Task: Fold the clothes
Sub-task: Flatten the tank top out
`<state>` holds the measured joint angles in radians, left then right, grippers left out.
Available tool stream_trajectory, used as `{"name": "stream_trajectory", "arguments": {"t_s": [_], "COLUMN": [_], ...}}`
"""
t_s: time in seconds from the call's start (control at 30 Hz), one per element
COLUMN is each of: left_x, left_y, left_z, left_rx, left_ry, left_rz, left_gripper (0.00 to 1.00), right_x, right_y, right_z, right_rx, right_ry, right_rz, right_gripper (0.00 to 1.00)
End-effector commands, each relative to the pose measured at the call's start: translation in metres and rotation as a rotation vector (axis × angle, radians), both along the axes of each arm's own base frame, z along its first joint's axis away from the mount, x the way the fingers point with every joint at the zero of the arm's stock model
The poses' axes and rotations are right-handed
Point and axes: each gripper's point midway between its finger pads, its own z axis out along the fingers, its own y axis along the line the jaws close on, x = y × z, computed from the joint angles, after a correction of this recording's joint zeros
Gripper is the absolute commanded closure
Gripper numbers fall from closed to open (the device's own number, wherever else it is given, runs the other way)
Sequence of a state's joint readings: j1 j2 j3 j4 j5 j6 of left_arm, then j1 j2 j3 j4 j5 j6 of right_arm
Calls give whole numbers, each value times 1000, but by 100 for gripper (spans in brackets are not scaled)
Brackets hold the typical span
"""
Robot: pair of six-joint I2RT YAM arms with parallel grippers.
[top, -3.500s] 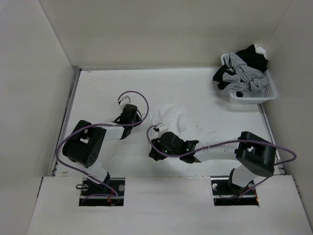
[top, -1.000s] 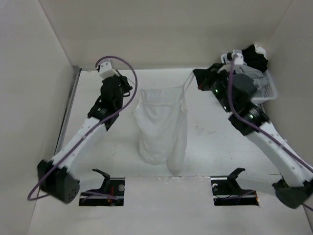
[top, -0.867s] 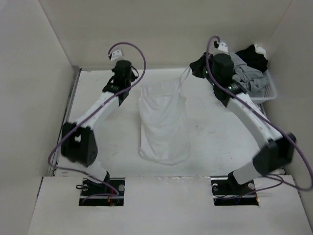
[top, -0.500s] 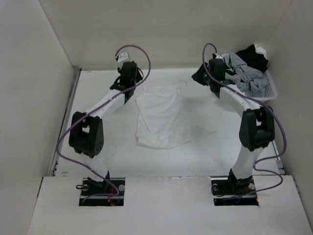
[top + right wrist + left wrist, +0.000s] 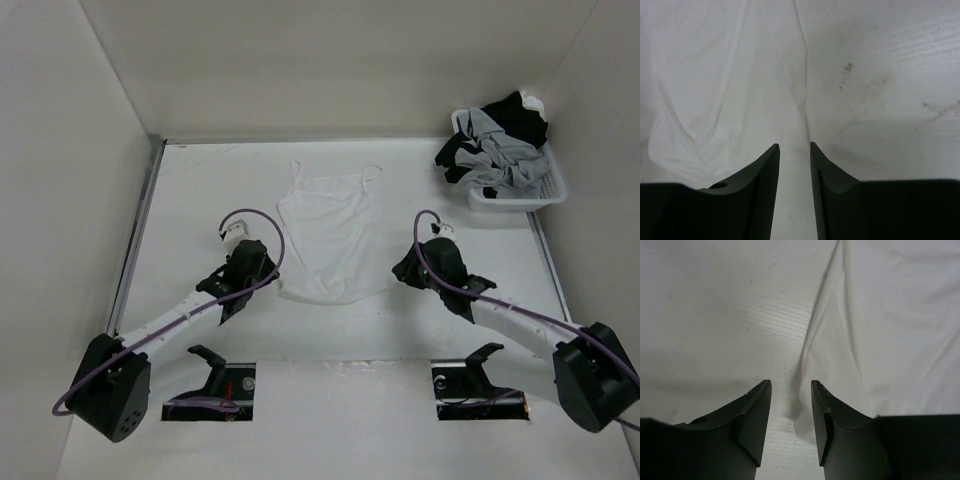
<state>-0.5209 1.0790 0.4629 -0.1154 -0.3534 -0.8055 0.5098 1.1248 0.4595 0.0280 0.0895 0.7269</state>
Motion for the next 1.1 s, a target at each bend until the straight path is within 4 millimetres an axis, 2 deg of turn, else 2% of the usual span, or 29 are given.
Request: {"name": "stream_trajectory", "arguments": {"t_s": [0.0,0.1,0.23,0.33,0.43,0.47,0.53,0.57,0.7,0.8,0.87,0.93,1.03,1.07], "left_x": [-21,-24,-26,-30,-31,-31,-31,-31,-39,-55,-63,-66,-63,-62], "left_y": [-22,-34,-46,-50,-54,-55,-52,-49,-19,1,6,9,14,12], "left_z": [-7,-10,-17,-25,-28,-27,-19,-11,25,31,29,27,25,22], "left_rx": [-122,-162,-173,-165,-163,-162,-162,-156,-50,41,56,56,34,25], "left_ry": [56,62,90,123,150,149,150,145,143,206,239,240,210,205], "left_rz": [-46,-84,-130,-153,-170,-178,-175,-168,-136,-117,-111,-94,-50,-47], "left_gripper": [61,56,57,63,77,83,92,95,95,79,69,69,64,63], "right_x": [-13,-23,-26,-22,-15,-13,-8,-7,-16,-34,-48,-60,-63,-62], "right_y": [-7,-6,5,13,28,32,35,34,12,4,10,18,19,17], "right_z": [0,-12,-16,-22,-23,-21,-15,-10,10,17,17,20,25,24], "right_rx": [7,15,37,37,64,79,103,106,48,5,3,3,6,1], "right_ry": [6,44,59,83,88,79,51,34,19,53,76,82,53,46], "right_rz": [-68,-62,-21,7,47,57,51,45,-1,28,70,107,109,103], "right_gripper": [63,61,60,61,66,71,92,97,100,96,86,73,61,61]}}
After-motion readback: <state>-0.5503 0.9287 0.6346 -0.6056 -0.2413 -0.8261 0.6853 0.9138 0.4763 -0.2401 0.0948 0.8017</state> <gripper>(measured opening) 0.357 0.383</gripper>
